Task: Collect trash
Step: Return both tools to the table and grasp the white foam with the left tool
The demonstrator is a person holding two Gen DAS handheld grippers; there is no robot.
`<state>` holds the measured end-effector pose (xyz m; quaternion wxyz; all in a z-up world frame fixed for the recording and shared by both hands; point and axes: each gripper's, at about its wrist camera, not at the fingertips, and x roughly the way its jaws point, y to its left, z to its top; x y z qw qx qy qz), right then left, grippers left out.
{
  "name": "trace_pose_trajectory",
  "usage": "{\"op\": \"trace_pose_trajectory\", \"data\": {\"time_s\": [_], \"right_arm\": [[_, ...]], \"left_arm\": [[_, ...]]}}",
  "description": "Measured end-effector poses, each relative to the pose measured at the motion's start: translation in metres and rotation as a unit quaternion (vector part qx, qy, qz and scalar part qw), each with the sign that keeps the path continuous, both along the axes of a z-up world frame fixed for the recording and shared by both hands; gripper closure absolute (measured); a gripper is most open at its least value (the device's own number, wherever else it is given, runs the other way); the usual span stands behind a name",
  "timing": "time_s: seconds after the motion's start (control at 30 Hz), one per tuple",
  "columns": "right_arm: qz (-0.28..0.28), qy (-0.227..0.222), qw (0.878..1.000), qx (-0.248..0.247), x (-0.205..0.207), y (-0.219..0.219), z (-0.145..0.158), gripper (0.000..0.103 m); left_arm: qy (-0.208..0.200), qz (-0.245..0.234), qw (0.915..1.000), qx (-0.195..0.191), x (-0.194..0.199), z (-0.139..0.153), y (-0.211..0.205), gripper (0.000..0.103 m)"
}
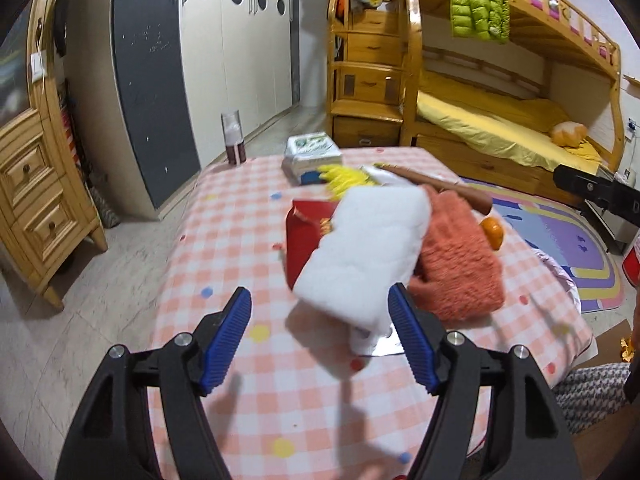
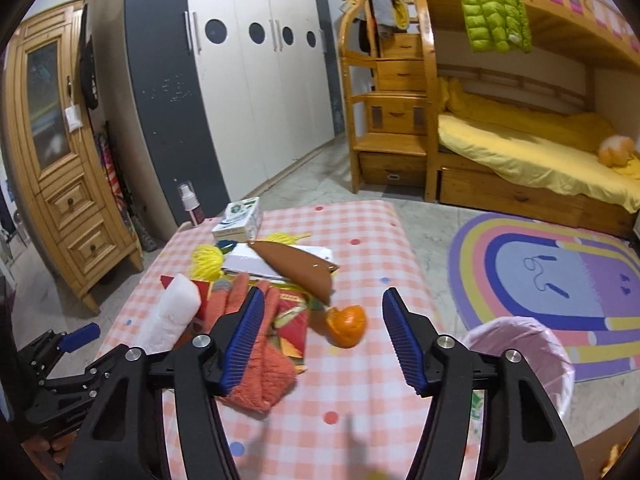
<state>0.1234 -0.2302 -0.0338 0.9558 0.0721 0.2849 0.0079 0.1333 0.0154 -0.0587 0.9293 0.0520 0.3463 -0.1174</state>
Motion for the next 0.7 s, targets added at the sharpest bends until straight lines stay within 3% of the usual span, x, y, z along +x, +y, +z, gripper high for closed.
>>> {"op": "trace_pose_trajectory", "data": {"time_s": [0.37, 0.6, 0.7], "right_arm": [[0.004, 0.019, 1.000, 0.001, -0.003, -0.005, -0.015, 0.042], [0.016, 0.026, 1.000, -0.005, -0.001, 0.001, -0.019, 0.042], [0.024, 0.025, 0.999, -0.010, -0.002, 0.006, -0.019, 0.042]], "left_arm": [[0.011, -0.039, 0.9992, 0.001, 0.003, -0.009, -0.022, 0.034], [0.044, -0.039, 0.9982, 0.009, 0.018, -0.021, -0.028, 0.069], [0.034, -0.037, 0.9987, 0.009, 0.014, -0.019, -0.027, 0.075]]}}
